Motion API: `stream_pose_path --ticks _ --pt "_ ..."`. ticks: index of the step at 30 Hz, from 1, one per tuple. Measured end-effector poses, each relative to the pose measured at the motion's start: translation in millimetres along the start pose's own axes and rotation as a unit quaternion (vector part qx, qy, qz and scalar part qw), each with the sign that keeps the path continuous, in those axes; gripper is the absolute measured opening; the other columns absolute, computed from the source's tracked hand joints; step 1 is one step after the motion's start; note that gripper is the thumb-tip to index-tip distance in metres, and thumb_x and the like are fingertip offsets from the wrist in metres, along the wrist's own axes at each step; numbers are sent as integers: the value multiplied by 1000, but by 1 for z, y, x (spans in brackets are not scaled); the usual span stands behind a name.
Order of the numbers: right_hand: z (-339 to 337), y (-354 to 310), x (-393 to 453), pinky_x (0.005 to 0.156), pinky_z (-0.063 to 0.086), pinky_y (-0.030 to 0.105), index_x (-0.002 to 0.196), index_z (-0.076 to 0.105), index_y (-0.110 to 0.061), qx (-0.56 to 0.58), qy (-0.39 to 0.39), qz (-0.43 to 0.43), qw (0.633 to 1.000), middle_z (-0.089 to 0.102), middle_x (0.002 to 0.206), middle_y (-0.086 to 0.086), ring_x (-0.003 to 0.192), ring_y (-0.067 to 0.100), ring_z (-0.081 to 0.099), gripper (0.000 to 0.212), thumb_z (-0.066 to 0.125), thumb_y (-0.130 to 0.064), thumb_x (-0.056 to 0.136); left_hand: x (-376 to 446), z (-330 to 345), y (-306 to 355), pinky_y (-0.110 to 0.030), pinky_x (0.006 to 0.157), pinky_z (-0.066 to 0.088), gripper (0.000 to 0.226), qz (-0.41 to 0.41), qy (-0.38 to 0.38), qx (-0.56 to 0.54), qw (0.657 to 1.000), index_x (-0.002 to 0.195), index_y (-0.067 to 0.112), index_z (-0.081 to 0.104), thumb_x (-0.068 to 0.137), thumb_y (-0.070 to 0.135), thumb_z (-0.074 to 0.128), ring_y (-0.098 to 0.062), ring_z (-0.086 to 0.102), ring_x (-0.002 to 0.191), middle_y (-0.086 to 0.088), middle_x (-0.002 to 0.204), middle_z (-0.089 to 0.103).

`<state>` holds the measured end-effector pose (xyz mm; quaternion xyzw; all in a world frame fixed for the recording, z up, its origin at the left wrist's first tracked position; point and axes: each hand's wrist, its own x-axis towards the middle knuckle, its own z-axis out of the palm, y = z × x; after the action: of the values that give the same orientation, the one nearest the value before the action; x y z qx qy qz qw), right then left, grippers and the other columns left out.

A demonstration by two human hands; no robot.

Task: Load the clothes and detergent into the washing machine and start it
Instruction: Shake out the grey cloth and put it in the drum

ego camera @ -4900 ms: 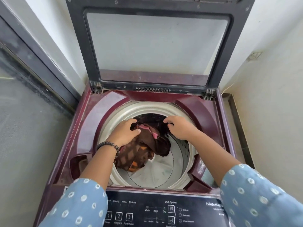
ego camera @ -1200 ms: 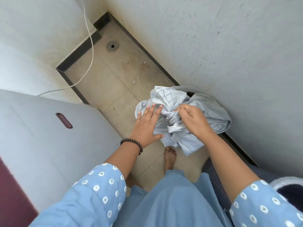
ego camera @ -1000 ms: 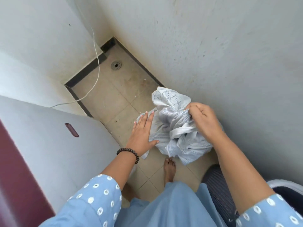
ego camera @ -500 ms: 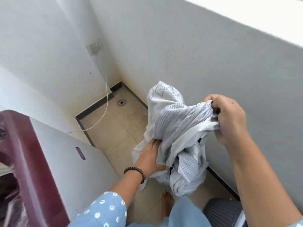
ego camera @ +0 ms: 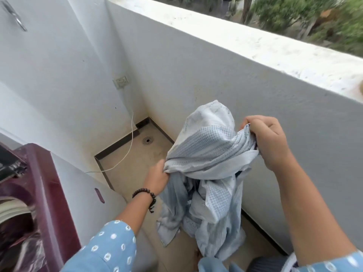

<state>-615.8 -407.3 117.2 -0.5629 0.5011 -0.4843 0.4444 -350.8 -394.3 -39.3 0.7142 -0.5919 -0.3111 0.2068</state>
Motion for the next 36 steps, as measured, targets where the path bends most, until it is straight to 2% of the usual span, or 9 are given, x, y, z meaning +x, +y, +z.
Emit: stream_pose_path --ticks 3,5,9,12,14,18,24,32,36 --pt "-7 10 9 53 38 30 74 53 -2 -323 -80 32 943 55 62 -2 58 14 49 19 44 -14 86 8 -39 29 -40 70 49 20 10 64 -93 994 81 9 61 86 27 56 -23 58 76 -10 82 65" --pt "-6 7 8 82 47 36 107 59 -12 -464 -129 32 876 66 108 8 99 27 59 21 48 -12 89 9 -64 56 -35 63 44 21 42 80 -102 991 73 8 58 84 26 58 -19 52 69 -10 73 63" --pt "26 -17 -9 104 25 22 152 15 -33 -303 -199 -27 932 35 150 -7 139 11 30 94 74 -33 79 -8 -84 124 -30 57 32 22 182 19 63 981 67 16 48 82 18 64 -19 48 65 -1 66 54" --pt "59 -1 -17 98 39 28 150 9 -35 -284 -229 -10 931 51 133 -11 123 13 48 113 83 -39 65 -30 -80 155 -20 57 35 24 243 -35 91 965 80 26 51 75 11 69 -11 55 68 9 72 57" --pt "62 12 -14 73 45 16 132 43 -27 -240 -188 14 952 62 97 -15 91 10 60 73 81 -24 70 -40 -88 154 -23 59 39 31 243 -78 29 966 92 25 55 72 9 73 -6 54 65 6 75 60" --pt "59 17 -15 62 48 40 85 67 -16 -186 -169 1 968 68 76 9 65 13 56 13 69 -5 78 -55 -109 127 -26 79 50 56 205 -143 -87 964 123 30 49 75 13 73 -14 62 92 0 104 62" --pt "71 -23 -34 76 54 43 87 72 -25 -72 -183 -49 979 74 89 10 85 31 68 31 63 4 86 -61 -84 41 -32 101 45 83 97 -165 -22 981 140 30 38 70 13 80 -11 48 121 8 132 49" --pt "47 -68 -53 66 55 26 74 75 -26 112 -188 -74 973 73 76 -5 73 13 69 26 60 -5 76 -71 -32 -22 -42 98 48 31 27 -160 -10 987 123 11 61 93 18 61 -27 59 114 -8 123 64" --pt "28 -64 -62 70 54 26 84 73 -22 52 -125 -65 989 74 82 -8 81 12 70 28 64 4 77 -71 -46 -33 -45 93 49 31 8 -83 -17 996 115 18 63 97 33 44 -25 62 105 -5 115 67"
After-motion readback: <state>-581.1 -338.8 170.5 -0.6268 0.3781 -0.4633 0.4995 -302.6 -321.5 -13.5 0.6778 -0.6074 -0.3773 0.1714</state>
